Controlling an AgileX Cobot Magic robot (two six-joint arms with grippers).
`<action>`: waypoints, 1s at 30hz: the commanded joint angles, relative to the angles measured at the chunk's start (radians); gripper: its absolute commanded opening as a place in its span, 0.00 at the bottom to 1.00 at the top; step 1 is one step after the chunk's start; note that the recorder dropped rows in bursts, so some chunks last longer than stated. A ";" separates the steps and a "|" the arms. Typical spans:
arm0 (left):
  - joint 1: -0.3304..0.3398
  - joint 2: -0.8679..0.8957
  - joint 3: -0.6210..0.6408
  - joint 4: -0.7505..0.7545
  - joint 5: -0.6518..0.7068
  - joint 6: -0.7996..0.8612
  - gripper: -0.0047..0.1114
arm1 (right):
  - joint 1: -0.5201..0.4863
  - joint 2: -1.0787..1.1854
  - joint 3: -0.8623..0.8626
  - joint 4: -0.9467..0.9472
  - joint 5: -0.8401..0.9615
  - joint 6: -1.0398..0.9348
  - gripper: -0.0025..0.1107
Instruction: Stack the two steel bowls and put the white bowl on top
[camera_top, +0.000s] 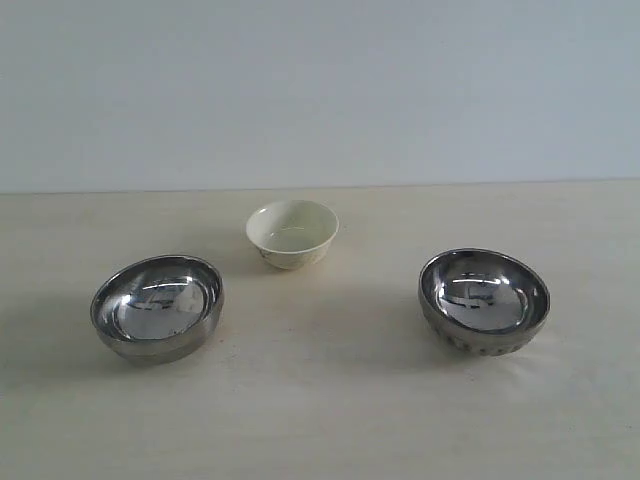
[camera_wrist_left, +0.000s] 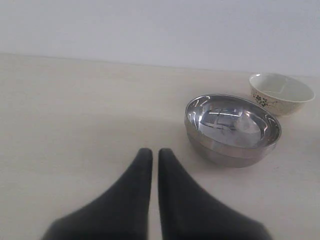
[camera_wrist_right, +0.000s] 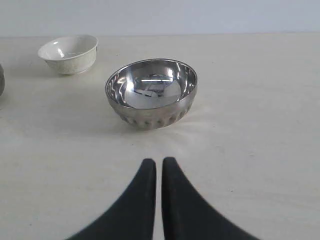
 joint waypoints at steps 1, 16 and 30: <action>0.003 -0.003 0.004 -0.004 0.003 0.007 0.07 | -0.003 -0.006 0.000 -0.001 -0.008 -0.002 0.02; 0.003 -0.003 0.004 -0.004 0.003 0.007 0.07 | -0.003 -0.006 0.000 -0.001 -0.008 -0.002 0.02; 0.003 -0.003 0.004 -0.273 0.002 -0.101 0.07 | -0.003 -0.006 0.000 -0.001 -0.011 -0.002 0.02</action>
